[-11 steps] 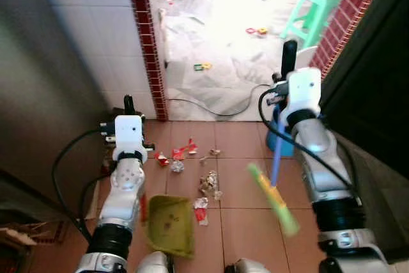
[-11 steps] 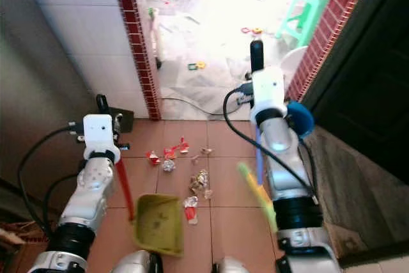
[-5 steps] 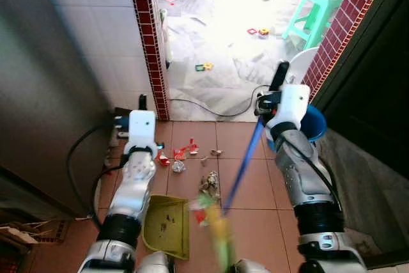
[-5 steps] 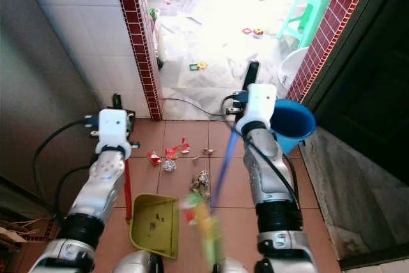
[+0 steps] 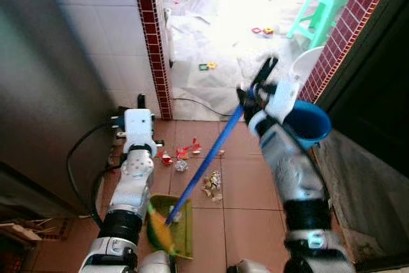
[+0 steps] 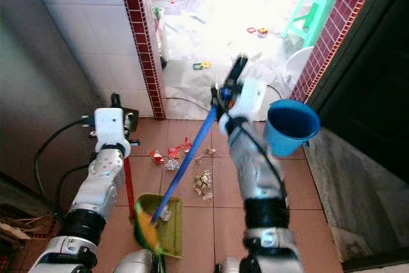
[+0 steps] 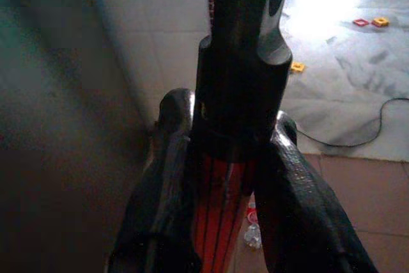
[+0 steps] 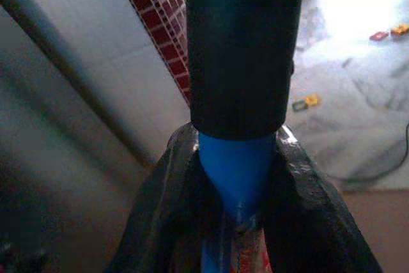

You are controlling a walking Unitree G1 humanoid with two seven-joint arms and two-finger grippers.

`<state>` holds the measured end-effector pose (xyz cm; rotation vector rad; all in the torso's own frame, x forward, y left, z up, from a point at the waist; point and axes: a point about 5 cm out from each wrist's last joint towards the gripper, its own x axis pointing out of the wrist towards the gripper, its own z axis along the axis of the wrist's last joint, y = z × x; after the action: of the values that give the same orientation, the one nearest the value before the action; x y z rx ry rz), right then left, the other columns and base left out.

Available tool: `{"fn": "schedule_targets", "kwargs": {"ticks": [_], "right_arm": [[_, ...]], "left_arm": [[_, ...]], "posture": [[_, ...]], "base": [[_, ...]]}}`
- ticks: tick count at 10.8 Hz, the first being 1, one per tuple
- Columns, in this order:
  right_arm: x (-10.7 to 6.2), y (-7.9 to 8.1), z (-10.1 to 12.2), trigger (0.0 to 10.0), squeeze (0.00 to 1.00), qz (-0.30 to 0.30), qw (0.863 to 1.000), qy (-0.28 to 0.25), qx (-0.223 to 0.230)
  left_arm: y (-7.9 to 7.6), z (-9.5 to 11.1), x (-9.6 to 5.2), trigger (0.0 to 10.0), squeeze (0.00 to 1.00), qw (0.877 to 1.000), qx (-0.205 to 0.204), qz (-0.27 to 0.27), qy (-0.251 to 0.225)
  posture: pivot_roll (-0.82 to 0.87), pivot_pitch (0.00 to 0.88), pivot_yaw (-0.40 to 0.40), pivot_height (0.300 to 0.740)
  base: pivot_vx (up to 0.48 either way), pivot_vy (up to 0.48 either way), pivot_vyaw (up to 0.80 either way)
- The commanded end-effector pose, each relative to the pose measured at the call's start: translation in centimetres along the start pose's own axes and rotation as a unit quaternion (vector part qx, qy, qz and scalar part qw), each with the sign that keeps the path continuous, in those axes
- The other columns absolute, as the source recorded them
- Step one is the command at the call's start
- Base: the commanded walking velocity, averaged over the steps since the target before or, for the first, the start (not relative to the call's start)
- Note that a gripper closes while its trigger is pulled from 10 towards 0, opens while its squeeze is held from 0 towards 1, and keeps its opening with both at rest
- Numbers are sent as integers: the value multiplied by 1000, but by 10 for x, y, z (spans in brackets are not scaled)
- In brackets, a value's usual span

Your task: Sweep floor

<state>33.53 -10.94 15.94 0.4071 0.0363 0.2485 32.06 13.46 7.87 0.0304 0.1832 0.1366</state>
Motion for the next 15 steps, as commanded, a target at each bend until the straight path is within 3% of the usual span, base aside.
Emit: {"fn": "schedule_targets", "kwargs": {"ticks": [1,4,6,8,10,12,13,15], "right_arm": [[2,11,20,10000,0,34,999,-36,11],[5,26,60,10000,0,83,988,-108,-76],[8,32,93,10000,0,87,980,-157,-84],[11,32,117,10000,0,80,973,-194,-94],[10,22,133,10000,0,45,960,-228,-157],[7,-5,123,10000,0,-12,951,-214,-223],[3,-17,113,10000,0,-38,945,-203,-254],[0,-41,87,10000,0,-82,941,-169,-282]], "left_arm": [[-11,-19,-6,10000,0,997,-59,-25,51],[-11,-14,-6,10000,0,994,-95,-44,41],[-1,-17,-8,10000,0,995,-84,-33,41],[3,-18,-8,10000,0,995,-83,-33,43],[5,-16,-9,10000,0,996,-76,-37,34],[10,-11,-16,10000,0,997,-58,-40,17],[16,-10,-19,10000,0,999,-24,-33,7],[21,-17,-20,10000,0,999,-2,-12,32]], "posture": [[-64,60,13,740],[-70,52,14,740],[-71,47,17,740],[-73,43,19,740],[-77,39,20,740],[-75,44,22,740],[-68,50,25,740],[-57,60,32,740]], "base": [[0,0,0],[0,0,0],[0,0,0],[0,0,0],[0,0,0],[0,0,0],[0,0,0],[0,0,0]]}}
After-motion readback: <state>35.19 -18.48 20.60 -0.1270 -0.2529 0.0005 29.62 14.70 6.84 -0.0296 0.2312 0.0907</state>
